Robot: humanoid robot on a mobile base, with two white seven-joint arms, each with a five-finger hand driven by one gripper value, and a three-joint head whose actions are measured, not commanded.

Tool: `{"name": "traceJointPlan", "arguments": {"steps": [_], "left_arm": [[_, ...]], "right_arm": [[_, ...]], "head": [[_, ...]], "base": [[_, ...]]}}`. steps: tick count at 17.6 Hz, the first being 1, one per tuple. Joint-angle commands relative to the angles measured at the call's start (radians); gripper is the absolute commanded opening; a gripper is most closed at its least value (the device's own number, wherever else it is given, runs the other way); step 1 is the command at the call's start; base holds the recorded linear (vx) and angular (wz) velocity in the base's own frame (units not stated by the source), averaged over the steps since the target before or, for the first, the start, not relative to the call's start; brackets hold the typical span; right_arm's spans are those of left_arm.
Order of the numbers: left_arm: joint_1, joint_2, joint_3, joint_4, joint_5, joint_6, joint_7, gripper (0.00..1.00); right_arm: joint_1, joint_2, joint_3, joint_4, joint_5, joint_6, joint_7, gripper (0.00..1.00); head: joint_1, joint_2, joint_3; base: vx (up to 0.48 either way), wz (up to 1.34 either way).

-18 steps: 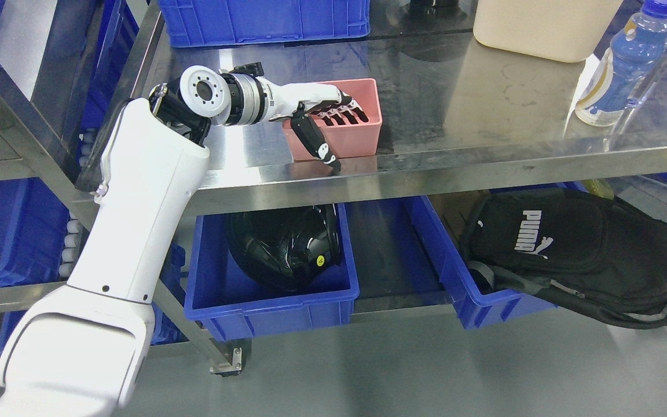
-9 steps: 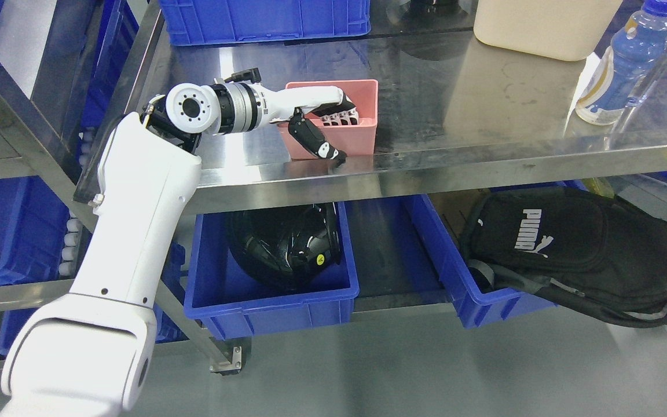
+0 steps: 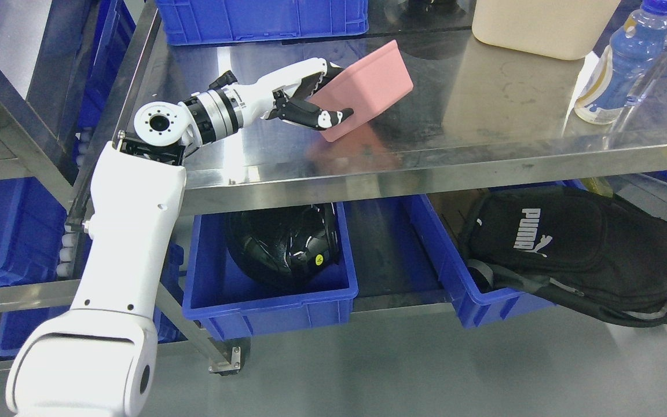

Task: Place storage box into left shelf container
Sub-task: 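Grip the pink box with the left hand and lift it off the shelf, then hold the pink box in the left hand while the robot turns to another rack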

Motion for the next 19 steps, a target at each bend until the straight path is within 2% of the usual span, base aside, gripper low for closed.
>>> {"name": "traceJointPlan", "arguments": {"steps": [1, 3, 6, 10, 12, 15, 17, 19], "left_arm": [[0.018, 0.015, 0.124, 0.025, 0.306, 0.015, 0.041, 0.0], [0.03, 0.015, 0.143, -0.006, 0.378, 0.01, 0.075, 0.0], [0.11, 0.015, 0.149, -0.163, 0.486, 0.007, 0.197, 0.0], [0.306, 0.015, 0.082, -0.502, 0.501, -0.003, 0.47, 0.01], [0.395, 0.015, 0.016, -0.648, 0.501, -0.025, 0.556, 0.02], [0.532, 0.015, -0.093, -0.789, 0.501, -0.045, 0.588, 0.02], [0.645, 0.015, -0.133, -0.837, 0.501, -0.048, 0.586, 0.02], [0.736, 0.015, -0.156, -0.84, 0.501, -0.104, 0.578, 0.02]], "right_arm": [[0.0, -0.017, -0.005, -0.017, 0.0, 0.0, -0.001, 1.0], [-0.001, -0.017, -0.005, -0.017, 0.0, 0.0, -0.001, 1.0], [0.0, -0.017, -0.005, -0.017, 0.0, 0.0, -0.001, 1.0], [-0.001, -0.017, -0.005, -0.017, 0.0, 0.0, -0.001, 1.0], [0.0, -0.017, -0.005, -0.017, 0.0, 0.0, -0.001, 1.0], [-0.001, -0.017, -0.005, -0.017, 0.0, 0.0, -0.001, 1.0], [-0.001, -0.017, -0.005, -0.017, 0.0, 0.0, -0.001, 1.0], [-0.001, -0.017, -0.005, -0.017, 0.0, 0.0, -0.001, 1.0]], "head": [[0.0, 0.0, 0.0], [0.0, 0.0, 0.0], [0.0, 0.0, 0.0], [0.0, 0.0, 0.0], [0.0, 0.0, 0.0], [0.0, -0.001, 0.0], [0.0, -0.001, 0.0], [0.0, -0.001, 0.0]], "base": [[0.0, 0.0], [0.0, 0.0], [0.0, 0.0], [-0.008, 0.02], [-0.025, 0.05], [-0.056, 0.19], [-0.11, 0.37], [-0.125, 0.49]]}}
